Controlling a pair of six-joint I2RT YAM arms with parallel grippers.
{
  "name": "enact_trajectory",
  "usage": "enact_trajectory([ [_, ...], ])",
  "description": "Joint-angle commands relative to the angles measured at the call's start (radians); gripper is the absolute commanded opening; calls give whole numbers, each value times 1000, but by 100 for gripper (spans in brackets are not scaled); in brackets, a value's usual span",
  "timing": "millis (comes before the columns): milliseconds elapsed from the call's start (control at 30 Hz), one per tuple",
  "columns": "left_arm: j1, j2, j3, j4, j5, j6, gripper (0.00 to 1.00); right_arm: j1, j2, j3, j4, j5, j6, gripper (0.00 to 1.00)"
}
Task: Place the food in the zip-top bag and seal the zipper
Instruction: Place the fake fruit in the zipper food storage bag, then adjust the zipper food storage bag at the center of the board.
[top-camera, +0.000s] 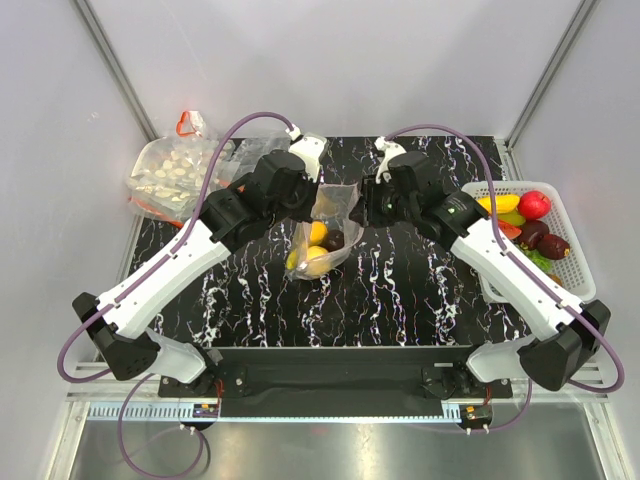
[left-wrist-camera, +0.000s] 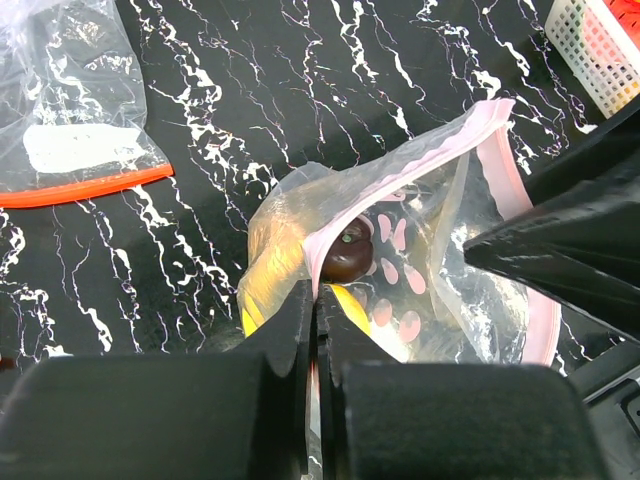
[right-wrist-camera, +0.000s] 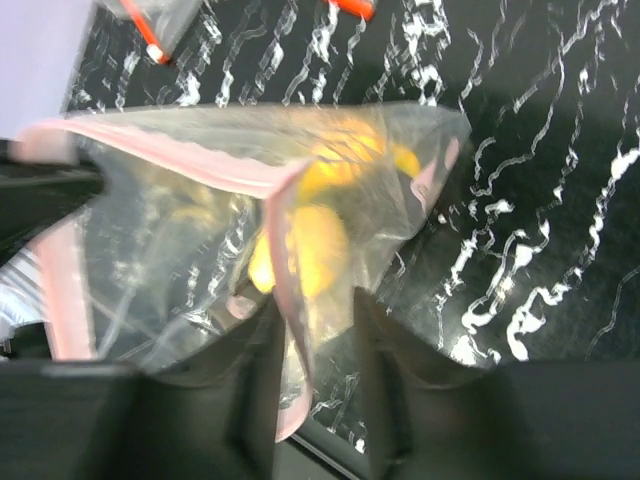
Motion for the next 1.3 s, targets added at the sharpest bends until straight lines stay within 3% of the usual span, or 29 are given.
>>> enact_trajectory([
  [0,-3,-26,12,54,-27,6,0,10,2,58,-41,-3,17,32],
  [33,-3,-26,15,54,-27,4,0,10,-4,53,-29,-5,17,22],
  [100,-3,-28,13,52,-20,4,2,10,-10,45,-9,-3,18,14],
  [167,-3,-26,15,54,-15,6,17,10,-18,36,16,12,30,5],
  [267,-3,-14,21,49,8,9,31,10,-18,33,37,29,47,0],
  [467,-1,43,64,2,60,9,34,10,-21,24,73,55,70,0],
  [667,-3,77,87,-32,65,9,30,10,-38,13,87,101,83,0],
  [800,-5,81,93,-40,65,9,10,10,-45,2,88,133,89,0],
  [833,-5,80,92,-38,62,9,2,10,-47,2,87,145,89,0],
  [867,-5,78,90,-38,50,9,0,11,-45,2,82,156,87,1],
  [1000,-3,64,87,-44,-21,8,0,10,-36,13,32,224,87,17],
  [1033,-5,64,87,-49,-41,4,0,10,-31,16,21,242,86,27],
  [1133,-3,64,96,-64,-131,-2,0,8,-15,33,-5,239,86,33],
  [1233,2,43,79,-51,-200,-12,0,10,8,47,8,169,80,26],
  [1267,5,19,72,-31,-220,-18,0,8,13,50,14,153,83,9],
])
